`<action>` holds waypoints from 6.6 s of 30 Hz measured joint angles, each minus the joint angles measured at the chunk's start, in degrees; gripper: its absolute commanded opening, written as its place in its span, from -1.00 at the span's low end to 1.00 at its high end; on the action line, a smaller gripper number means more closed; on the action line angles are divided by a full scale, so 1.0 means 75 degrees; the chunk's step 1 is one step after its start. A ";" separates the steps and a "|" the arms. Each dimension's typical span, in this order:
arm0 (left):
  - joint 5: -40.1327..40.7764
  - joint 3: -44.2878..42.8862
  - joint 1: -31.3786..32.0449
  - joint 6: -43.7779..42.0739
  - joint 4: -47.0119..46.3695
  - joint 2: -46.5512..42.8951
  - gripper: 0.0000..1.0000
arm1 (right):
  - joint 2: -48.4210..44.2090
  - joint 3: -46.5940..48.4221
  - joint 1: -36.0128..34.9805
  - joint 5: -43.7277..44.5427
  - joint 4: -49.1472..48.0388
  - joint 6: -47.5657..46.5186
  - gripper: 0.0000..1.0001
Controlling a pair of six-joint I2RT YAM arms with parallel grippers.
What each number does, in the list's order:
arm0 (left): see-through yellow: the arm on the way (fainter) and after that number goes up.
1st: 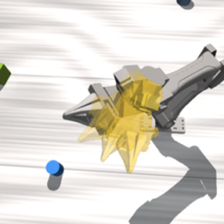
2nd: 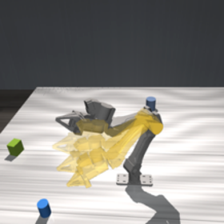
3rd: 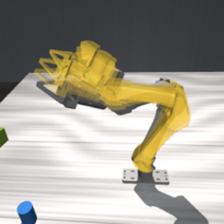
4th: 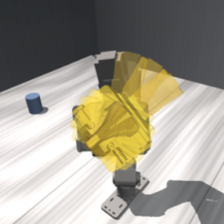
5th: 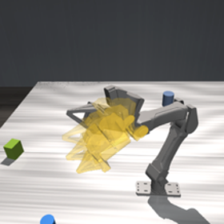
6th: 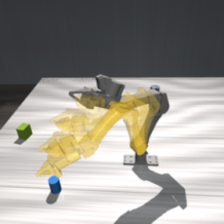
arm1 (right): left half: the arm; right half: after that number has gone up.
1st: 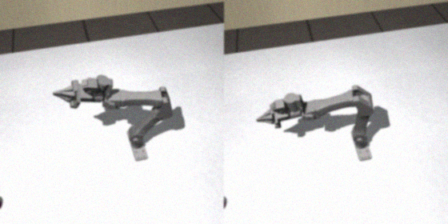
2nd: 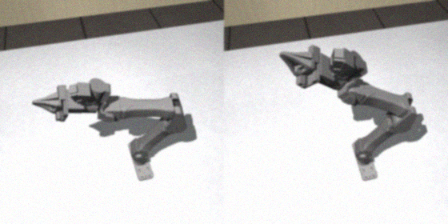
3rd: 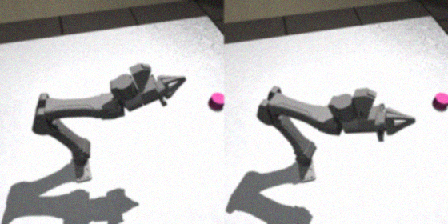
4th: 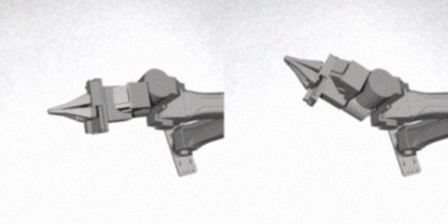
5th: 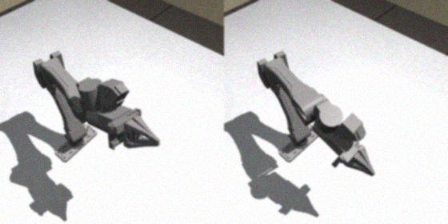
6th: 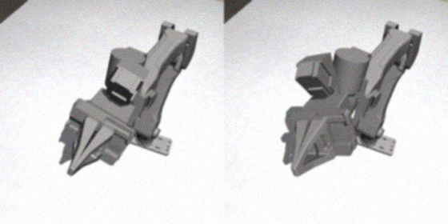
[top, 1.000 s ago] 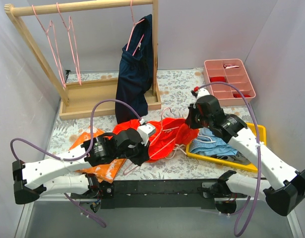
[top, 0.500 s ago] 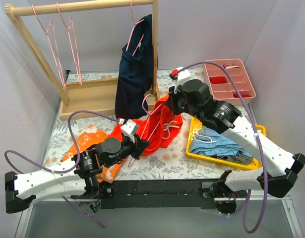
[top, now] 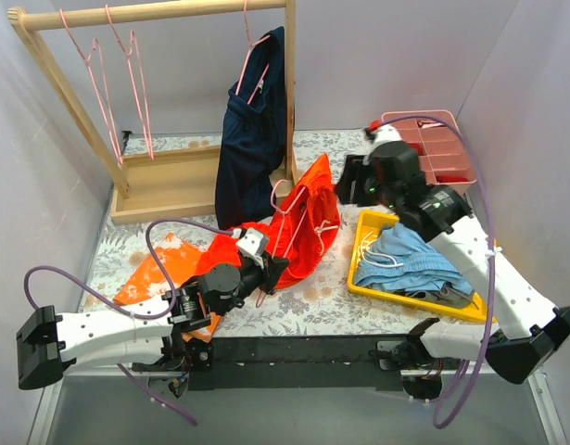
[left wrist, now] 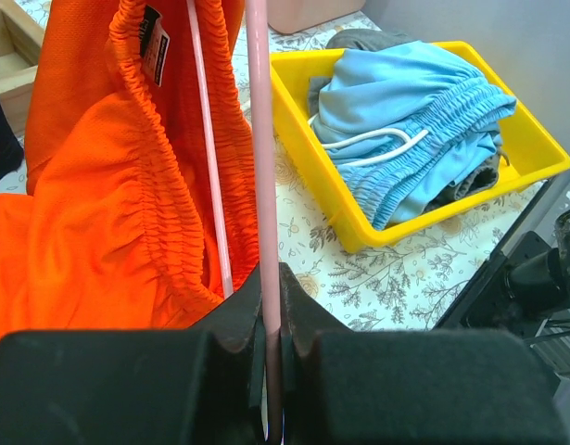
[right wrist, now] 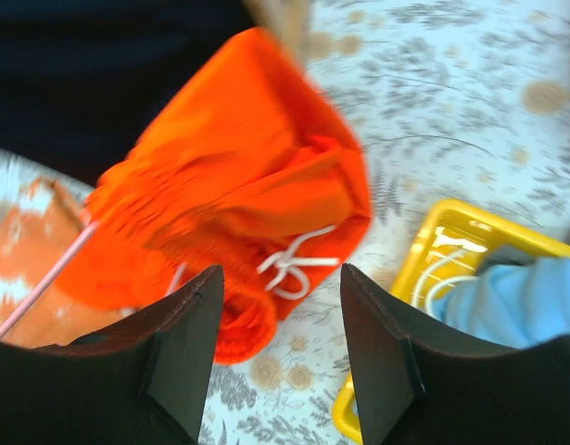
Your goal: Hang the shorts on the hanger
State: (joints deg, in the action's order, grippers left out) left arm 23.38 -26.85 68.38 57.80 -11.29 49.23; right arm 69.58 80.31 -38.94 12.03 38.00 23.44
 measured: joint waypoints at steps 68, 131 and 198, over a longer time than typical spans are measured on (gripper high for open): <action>-0.0169 -0.1515 0.0717 -0.1402 -0.0268 0.3987 -1.00 | 0.1026 -0.1888 0.2856 -0.1626 -0.0778 0.3072 -0.53; -0.2247 -0.3083 -0.1014 0.2014 0.4637 0.3958 0.16 | 0.0201 -0.2920 0.2474 -0.3162 -0.0076 0.1542 -0.97; -0.1845 -0.5855 -0.0857 0.2530 0.6228 0.3363 -0.44 | 0.1641 0.0417 0.2495 -0.0522 0.2049 0.5942 -0.97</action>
State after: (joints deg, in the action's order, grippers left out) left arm 9.54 -70.76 61.95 76.77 35.42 74.46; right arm 81.89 83.44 -20.23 8.12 53.36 68.01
